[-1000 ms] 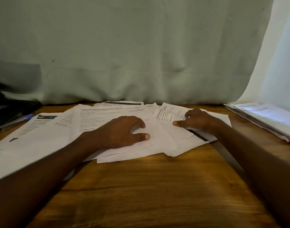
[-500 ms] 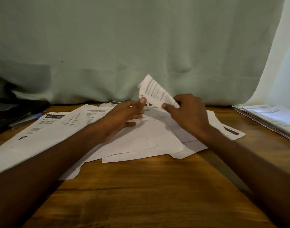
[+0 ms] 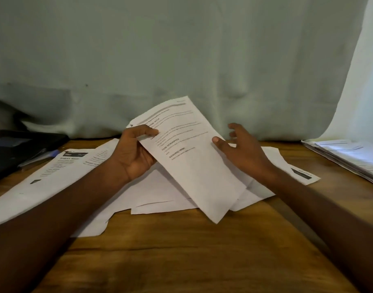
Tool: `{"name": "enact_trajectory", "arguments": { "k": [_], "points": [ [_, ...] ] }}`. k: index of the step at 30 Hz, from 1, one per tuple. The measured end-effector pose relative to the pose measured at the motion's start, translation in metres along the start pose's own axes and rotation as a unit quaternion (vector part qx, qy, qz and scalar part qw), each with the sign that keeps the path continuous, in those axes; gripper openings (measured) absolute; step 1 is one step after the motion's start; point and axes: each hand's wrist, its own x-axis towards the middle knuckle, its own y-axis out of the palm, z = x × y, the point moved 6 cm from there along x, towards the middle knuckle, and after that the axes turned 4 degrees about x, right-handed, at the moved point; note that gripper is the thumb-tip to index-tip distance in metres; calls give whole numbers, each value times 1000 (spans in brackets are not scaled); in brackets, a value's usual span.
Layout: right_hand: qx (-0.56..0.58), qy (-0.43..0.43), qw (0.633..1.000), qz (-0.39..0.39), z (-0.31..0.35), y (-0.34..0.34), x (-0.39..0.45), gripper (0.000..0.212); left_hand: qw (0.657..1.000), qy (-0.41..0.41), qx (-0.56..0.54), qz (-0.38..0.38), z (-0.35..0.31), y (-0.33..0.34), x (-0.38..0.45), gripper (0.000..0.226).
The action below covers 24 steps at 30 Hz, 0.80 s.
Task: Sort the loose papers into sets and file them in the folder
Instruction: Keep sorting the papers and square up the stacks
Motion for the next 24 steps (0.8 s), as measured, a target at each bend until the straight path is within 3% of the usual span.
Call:
{"name": "enact_trajectory", "arguments": {
  "k": [3, 6, 10, 13, 15, 17, 19, 22, 24],
  "points": [
    [64, 59, 994, 67, -9, -5, -1, 68, 1000, -5, -13, -9, 0, 1, -2, 52],
    [196, 54, 972, 121, -3, -2, -8, 33, 999, 7, 10, -36, 0, -1, -1, 43],
    [285, 84, 952, 75, -9, 10, -8, 26, 992, 22, 123, -30, 2, -1, 0, 39],
    [299, 120, 945, 51, -11, 14, -4, 18, 967, 98, 216, -94, -2, -12, 2, 43],
    [209, 92, 974, 3, -18, -2, 4, 17, 918, 149, 319, -183, -11, -27, 3, 40],
    [15, 29, 999, -36, -32, -24, 17, 14, 843, 168, 451, -241, -21, -43, 6, 34],
    [-170, 25, 985, -15, -53, -39, 25, 13, 764, 153, 560, -281, -27, -55, 9, 36],
    [-209, 56, 973, 80, -79, -40, 26, 40, 686, 104, 657, -296, -24, -56, 10, 66],
    [-188, 60, 975, 106, -83, -35, 24, 44, 623, 103, 720, -288, -19, -45, 7, 88]
  ]
}}
